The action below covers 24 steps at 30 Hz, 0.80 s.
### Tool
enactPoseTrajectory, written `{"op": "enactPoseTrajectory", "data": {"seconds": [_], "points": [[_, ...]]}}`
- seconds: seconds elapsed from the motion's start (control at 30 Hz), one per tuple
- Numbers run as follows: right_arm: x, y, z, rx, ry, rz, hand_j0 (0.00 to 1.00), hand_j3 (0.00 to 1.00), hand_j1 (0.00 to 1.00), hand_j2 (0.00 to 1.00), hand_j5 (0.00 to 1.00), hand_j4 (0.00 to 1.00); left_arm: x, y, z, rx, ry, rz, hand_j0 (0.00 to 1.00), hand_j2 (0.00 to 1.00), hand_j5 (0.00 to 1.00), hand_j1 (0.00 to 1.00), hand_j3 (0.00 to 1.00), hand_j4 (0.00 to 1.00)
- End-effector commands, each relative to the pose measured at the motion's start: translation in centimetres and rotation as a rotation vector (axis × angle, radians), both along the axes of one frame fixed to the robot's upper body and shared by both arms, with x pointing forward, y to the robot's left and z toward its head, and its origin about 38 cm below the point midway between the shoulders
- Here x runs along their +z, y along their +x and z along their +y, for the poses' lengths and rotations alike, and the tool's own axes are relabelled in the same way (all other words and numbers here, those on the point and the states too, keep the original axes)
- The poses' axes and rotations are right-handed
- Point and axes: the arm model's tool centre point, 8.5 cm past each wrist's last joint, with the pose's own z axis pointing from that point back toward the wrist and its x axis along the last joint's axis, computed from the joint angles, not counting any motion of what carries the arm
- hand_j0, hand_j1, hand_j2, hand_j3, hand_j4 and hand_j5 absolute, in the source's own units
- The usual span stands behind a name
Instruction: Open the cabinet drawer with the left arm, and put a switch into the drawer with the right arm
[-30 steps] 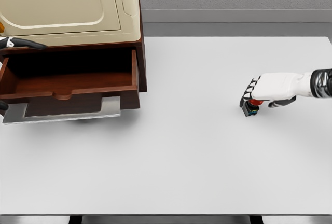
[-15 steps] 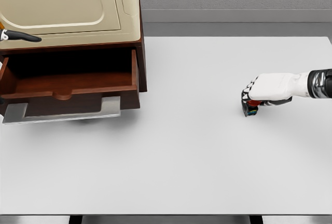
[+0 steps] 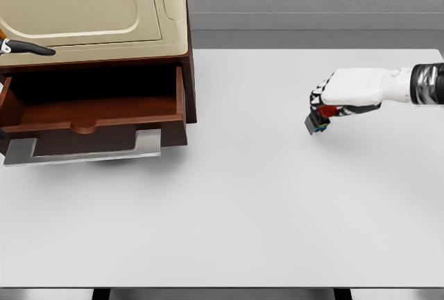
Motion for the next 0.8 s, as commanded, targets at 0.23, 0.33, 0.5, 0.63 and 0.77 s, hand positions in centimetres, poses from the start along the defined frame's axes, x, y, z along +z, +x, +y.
{"op": "enactPoseTrajectory", "data": {"seconds": [0.23, 0.33, 0.5, 0.63, 0.77], "points": [[3.3, 1.1, 4.9, 0.093, 0.122, -0.041, 0.44, 0.44, 0.44, 0.44, 0.44, 0.44, 0.0, 0.0, -0.1, -0.003, -0.009, 0.003, 1.0, 1.0, 1.0, 1.0, 1.0, 1.0], [4.2, 1.3, 7.2, 0.141, 0.151, -0.057, 0.45, 0.45, 0.45, 0.45, 0.45, 0.45, 0.0, 0.0, -0.1, -0.003, -0.008, 0.002, 1.0, 1.0, 1.0, 1.0, 1.0, 1.0], [6.4, 1.5, 10.1, 0.203, 0.176, -0.1, 0.46, 0.46, 0.46, 0.46, 0.46, 0.46, 0.0, -0.1, -0.2, -0.005, -0.007, 0.002, 1.0, 1.0, 1.0, 1.0, 1.0, 1.0], [8.6, 1.6, 12.2, 0.25, 0.192, -0.144, 0.46, 0.46, 0.46, 0.46, 0.46, 0.46, 0.0, -0.1, -0.2, -0.008, -0.006, 0.0, 1.0, 1.0, 1.0, 1.0, 1.0, 1.0], [10.3, 1.3, 15.4, 0.322, 0.212, -0.16, 0.46, 0.46, 0.46, 0.46, 0.46, 0.46, 0.1, -0.1, -0.4, -0.012, -0.009, 0.0, 1.0, 1.0, 1.0, 1.0, 1.0, 1.0]]}}
